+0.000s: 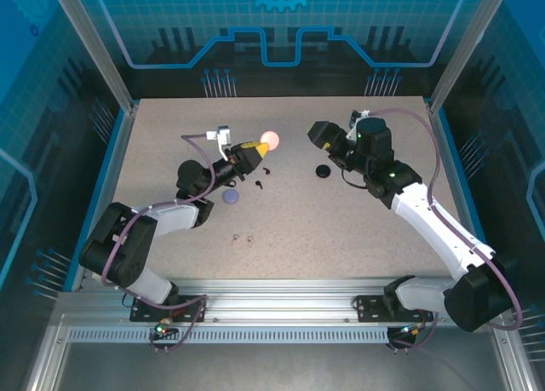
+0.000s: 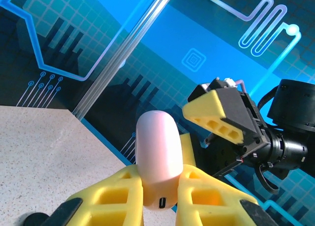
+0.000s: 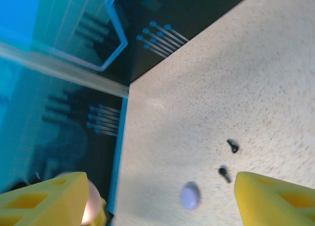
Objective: Insert the wireless bluetooth earbuds into the charging case
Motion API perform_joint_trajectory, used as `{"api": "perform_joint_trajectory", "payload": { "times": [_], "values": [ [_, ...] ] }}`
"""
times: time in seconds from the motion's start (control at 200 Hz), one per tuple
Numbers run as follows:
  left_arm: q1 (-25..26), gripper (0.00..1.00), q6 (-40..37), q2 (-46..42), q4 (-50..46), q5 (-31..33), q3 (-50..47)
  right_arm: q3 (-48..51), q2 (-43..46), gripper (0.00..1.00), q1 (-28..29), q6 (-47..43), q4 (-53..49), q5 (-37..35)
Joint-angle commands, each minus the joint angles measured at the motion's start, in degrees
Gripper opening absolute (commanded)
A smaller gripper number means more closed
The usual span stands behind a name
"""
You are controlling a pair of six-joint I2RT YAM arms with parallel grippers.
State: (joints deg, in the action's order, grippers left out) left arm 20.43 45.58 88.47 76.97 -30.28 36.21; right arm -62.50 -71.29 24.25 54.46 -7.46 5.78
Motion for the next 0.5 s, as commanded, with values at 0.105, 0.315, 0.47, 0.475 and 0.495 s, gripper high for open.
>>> {"api": "perform_joint_trajectory", "payload": {
  "times": [0.105,0.315,0.47,0.475,0.495],
  "values": [
    [-0.46,0.0,1.97,0.03,-1.5,-4.66,-1.06,0.93,1.41,0.76,-0.26,-26.1,4.14,11.12],
    [-0.47,0.0,2.38,0.28,-4.35,-7.26,-0.19,-1.2,-2.96,0.75,0.12,-31.85,5.44,21.44],
    [-0.47,0.0,3.23,1.01,-3.95,-8.45,0.31,-4.03,-7.09,0.73,2.04,-33.45,4.66,23.22],
    [-0.47,0.0,3.26,1.05,-3.9,-8.47,0.33,-4.12,-7.14,0.73,2.12,-33.49,4.57,23.22],
    [-0.47,0.0,3.43,1.18,-3.72,-8.55,0.36,-4.47,-7.55,0.73,2.4,-33.66,4.5,23.22]
  ]
}}
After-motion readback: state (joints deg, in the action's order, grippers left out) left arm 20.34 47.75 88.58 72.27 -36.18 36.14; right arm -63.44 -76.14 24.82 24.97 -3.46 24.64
